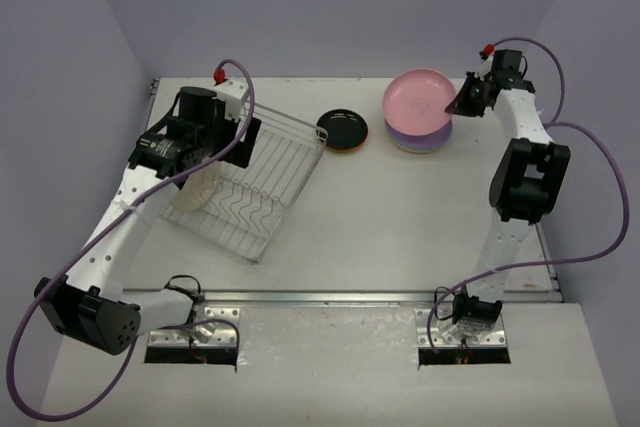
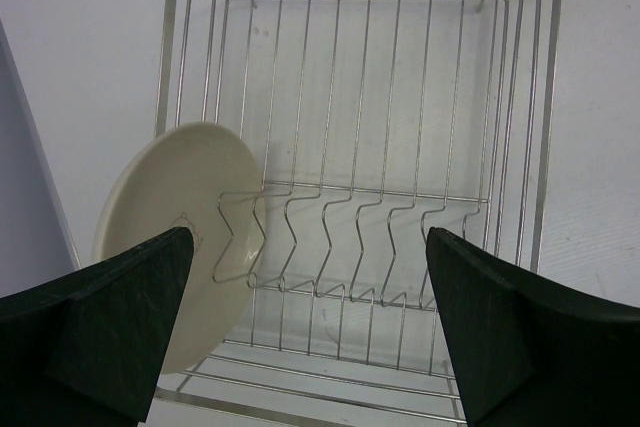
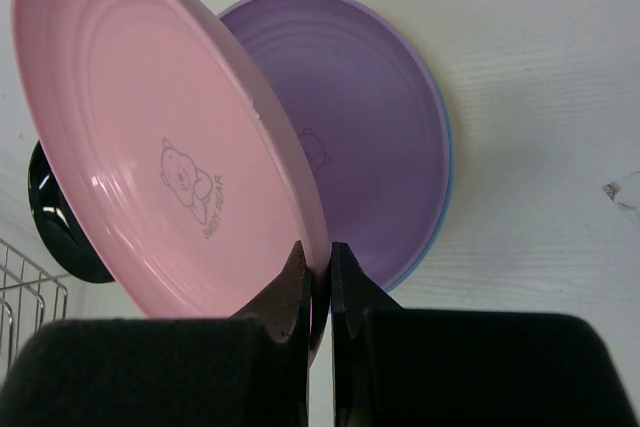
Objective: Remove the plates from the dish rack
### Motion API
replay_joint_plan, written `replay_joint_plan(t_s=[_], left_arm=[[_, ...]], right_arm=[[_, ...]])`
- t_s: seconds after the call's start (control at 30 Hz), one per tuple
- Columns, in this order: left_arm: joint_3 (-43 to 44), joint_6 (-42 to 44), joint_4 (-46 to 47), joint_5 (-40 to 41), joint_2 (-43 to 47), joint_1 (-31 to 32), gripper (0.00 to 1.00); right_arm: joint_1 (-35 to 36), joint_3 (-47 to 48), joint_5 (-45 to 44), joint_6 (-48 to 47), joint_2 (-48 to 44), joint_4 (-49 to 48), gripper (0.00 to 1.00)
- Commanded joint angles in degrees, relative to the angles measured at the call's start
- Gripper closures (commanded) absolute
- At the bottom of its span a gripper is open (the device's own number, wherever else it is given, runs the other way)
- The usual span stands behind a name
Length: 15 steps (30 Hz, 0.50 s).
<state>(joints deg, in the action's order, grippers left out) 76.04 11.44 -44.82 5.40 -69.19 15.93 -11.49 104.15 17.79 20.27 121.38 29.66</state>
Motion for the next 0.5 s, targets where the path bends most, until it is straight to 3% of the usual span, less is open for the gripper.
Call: replay_joint_plan(t_s=[0.0, 0.47], left_arm=[[-0.8, -1.0, 2.2, 0.0, 1.5, -1.2, 0.0], [-0.5, -0.5, 1.7, 0.8, 1.5, -1.4, 0.0]], right_arm=[[0.2, 5.2, 3.4, 2.0, 1.2, -0.7, 1.0], [-1.1, 4.6, 1.2, 0.3, 4.7, -0.6, 0.96]])
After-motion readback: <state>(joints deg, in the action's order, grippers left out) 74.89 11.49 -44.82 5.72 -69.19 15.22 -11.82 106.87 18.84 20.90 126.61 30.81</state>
